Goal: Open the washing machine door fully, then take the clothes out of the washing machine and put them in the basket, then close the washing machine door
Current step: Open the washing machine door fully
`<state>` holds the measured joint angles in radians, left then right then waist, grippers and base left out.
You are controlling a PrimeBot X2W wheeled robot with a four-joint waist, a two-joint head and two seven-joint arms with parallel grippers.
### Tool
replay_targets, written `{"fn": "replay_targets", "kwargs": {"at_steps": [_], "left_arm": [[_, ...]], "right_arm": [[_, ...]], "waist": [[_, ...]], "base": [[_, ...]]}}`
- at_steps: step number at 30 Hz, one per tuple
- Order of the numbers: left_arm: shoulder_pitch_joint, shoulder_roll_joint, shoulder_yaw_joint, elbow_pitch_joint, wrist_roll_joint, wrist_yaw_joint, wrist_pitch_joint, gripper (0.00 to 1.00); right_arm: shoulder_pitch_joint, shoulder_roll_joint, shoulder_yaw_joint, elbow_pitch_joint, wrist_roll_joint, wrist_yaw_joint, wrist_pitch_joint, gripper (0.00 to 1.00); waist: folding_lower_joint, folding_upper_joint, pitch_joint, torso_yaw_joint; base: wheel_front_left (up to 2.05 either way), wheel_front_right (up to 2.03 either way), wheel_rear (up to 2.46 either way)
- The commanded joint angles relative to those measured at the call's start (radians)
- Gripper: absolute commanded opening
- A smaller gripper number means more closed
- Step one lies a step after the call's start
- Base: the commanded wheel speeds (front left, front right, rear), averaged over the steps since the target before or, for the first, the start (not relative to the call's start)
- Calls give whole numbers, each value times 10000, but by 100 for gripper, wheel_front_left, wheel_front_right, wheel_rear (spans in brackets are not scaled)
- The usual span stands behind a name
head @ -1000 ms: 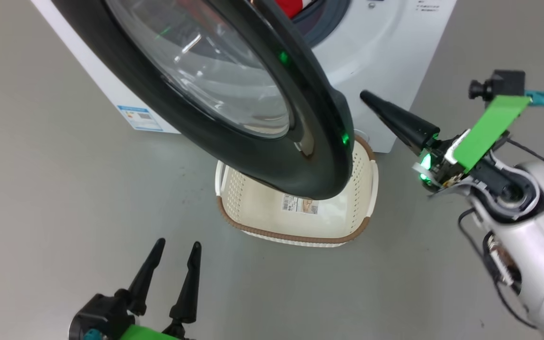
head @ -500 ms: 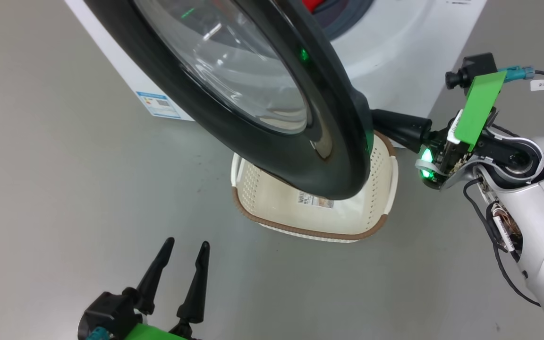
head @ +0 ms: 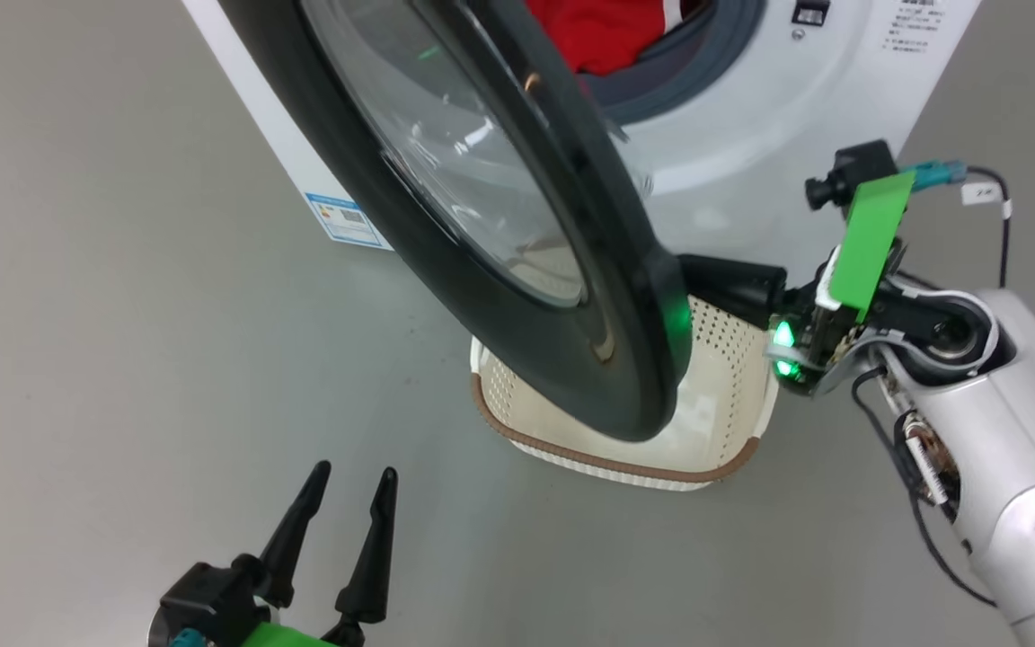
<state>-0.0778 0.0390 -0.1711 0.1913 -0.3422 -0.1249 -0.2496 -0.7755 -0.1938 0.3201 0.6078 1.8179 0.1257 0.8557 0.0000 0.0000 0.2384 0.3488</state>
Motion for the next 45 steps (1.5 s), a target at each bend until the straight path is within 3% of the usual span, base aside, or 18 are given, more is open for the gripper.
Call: {"fn": "replay_targets", "kwargs": {"at_steps": [1, 29, 45], "left_arm": [[65, 112, 352, -202, -20, -58, -122, 100], [712, 112, 763, -297, 67, 100, -122, 100], [948, 112, 1038, -707, -54, 460, -122, 100]], "right_arm": [[211, 284, 38, -362, -81, 50, 165, 0], [1590, 1230, -205, -922, -851, 50, 890, 0], [1312, 1429, 333, -828, -770, 50, 991, 0]], "waist": [[0, 0, -159, 146], [0, 0, -1106, 1652], [0, 0, -1046, 1790]], "base": [[0, 0, 0], [0, 0, 0], [0, 0, 0]]}}
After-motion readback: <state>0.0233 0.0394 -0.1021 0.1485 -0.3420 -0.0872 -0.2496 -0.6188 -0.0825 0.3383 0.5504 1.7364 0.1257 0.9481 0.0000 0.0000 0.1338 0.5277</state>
